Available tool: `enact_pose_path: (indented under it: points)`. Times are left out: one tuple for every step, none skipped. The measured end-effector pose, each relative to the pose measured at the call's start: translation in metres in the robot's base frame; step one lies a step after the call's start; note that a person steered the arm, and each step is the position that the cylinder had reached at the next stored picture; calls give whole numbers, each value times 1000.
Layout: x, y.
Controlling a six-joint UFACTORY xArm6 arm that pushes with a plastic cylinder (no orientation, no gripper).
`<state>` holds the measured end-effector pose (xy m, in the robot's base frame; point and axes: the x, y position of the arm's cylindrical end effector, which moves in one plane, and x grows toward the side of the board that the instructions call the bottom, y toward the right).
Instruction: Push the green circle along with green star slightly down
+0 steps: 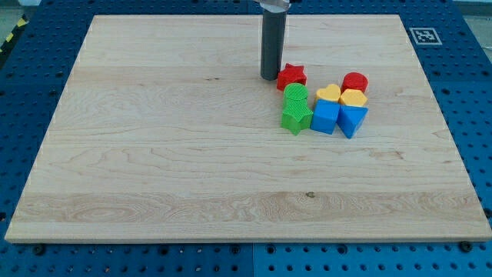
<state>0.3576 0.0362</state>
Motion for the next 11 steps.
enact_pose_path:
  points:
    - [14,5]
    - [17,26]
    - [17,44]
    - [17,56]
    - [19,58]
    - [26,36]
    - [26,34]
    - [26,34]
    - [36,30]
    - [44,29]
    - [67,21]
